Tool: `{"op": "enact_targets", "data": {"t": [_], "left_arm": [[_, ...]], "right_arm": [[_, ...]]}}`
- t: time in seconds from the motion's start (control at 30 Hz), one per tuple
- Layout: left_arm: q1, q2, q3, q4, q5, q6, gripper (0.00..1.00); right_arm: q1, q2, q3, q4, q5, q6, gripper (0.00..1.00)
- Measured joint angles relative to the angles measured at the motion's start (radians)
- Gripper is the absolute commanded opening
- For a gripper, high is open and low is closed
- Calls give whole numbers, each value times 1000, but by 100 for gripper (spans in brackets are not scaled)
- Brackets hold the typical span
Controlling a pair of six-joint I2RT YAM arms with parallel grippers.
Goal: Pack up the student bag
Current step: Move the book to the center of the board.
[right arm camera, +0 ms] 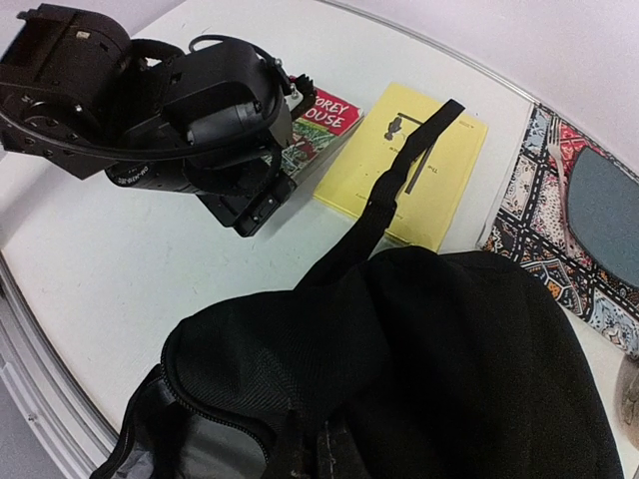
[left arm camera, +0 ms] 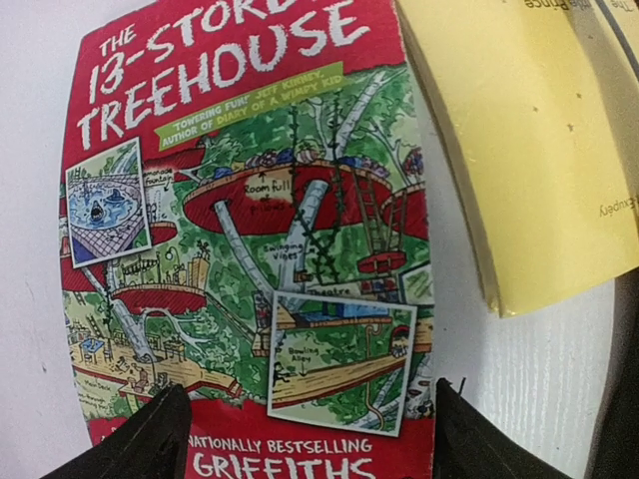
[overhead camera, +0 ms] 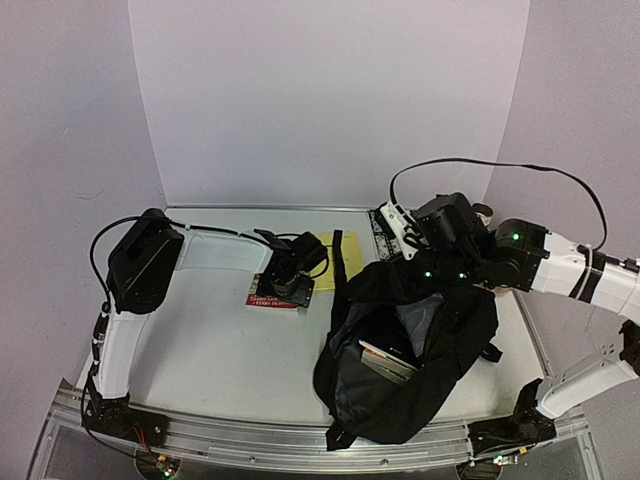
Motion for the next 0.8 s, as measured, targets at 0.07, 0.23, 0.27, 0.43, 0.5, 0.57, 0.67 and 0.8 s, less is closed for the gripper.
{"op": "enact_targets", "data": {"t": [0.07, 0.23, 0.27, 0.43, 0.5, 0.57, 0.67, 0.8], "left_arm": [[-2, -11, -25, 5, -11, 0, 64], [-21, -99, -162, 11, -26, -23, 42], [-28, -119, -193, 11, -29, -32, 39], [-88, -224, -337, 3, -26, -98, 19], [-118, -265, -387, -3, -15, -122, 10], [-148, -302, -428, -6, -2, -158, 4], [-180, -358, -482, -19, 24, -199, 0], [-198, -415, -525, -35, 67, -242, 0]], "right_arm": [[0, 6, 0, 5, -8, 0, 0], [0, 30, 0, 21, -34, 0, 1], [0, 35, 0, 24, -37, 0, 2], [0, 51, -24, 47, -66, 5, 4], [0, 51, -39, 54, -79, 9, 6], [0, 52, -52, 61, -95, 15, 8], [0, 52, -63, 67, -122, 24, 16], [0, 52, -64, 73, -151, 29, 31]]}}
